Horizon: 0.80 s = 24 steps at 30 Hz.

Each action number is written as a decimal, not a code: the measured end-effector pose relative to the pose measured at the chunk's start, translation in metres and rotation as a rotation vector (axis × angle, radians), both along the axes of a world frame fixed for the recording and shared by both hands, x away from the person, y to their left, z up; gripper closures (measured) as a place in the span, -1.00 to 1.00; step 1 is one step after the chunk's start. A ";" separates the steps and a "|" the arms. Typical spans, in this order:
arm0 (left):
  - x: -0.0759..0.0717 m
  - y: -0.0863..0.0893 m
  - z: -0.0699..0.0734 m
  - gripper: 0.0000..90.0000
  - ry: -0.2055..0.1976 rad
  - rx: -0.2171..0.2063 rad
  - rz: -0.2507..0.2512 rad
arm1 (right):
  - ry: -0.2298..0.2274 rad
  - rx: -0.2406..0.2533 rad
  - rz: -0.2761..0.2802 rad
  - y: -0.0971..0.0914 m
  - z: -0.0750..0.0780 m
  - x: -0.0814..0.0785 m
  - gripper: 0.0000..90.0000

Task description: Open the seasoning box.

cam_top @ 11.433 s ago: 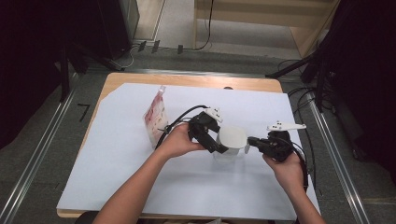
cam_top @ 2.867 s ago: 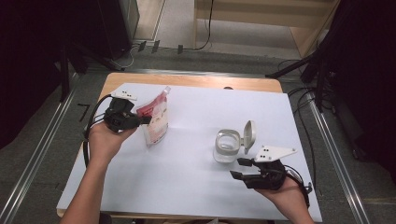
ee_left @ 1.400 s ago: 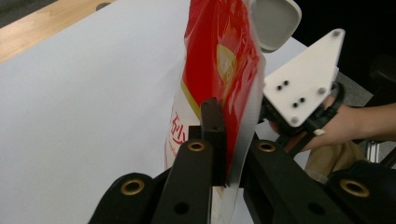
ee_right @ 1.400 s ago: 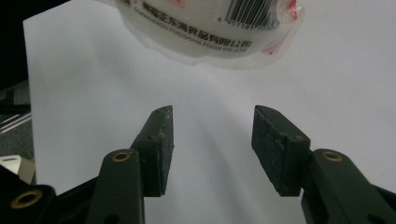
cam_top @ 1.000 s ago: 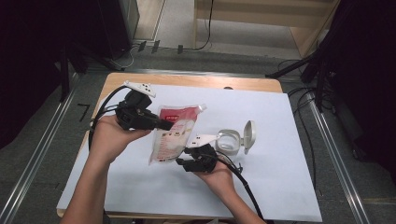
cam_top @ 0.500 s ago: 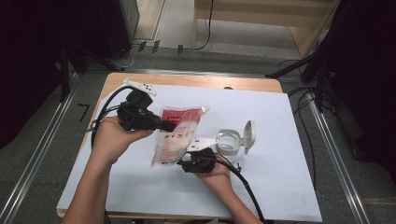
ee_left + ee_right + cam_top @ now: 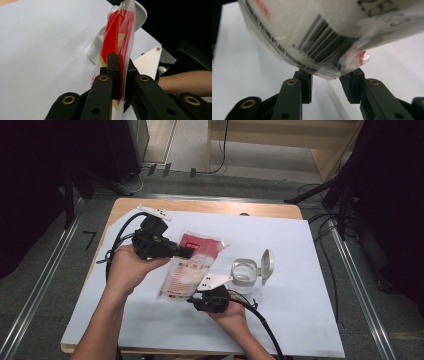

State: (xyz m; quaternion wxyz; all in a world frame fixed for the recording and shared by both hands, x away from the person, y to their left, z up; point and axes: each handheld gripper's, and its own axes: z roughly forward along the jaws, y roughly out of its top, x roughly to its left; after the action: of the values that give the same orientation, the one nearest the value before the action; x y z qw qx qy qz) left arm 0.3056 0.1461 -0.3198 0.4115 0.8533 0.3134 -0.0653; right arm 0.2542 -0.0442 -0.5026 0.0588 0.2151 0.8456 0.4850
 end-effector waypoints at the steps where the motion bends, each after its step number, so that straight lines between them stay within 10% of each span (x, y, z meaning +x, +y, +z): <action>1: 0.000 -0.003 -0.001 0.94 -0.005 0.018 -0.004 | 0.004 0.001 0.001 0.001 0.001 -0.002 0.46; 10: -0.001 -0.017 -0.011 0.88 -0.017 0.136 -0.035 | 0.057 0.055 0.006 0.001 0.003 -0.008 0.49; 24: -0.006 -0.012 0.000 1.00 0.121 -0.013 -0.058 | -0.024 0.086 -0.124 -0.007 -0.007 -0.010 0.28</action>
State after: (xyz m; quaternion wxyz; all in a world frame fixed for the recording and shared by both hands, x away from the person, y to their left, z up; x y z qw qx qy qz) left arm 0.2998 0.1341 -0.3194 0.3950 0.8539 0.3126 -0.1308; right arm 0.2439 -0.0510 -0.5097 0.0897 0.2635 0.8083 0.5188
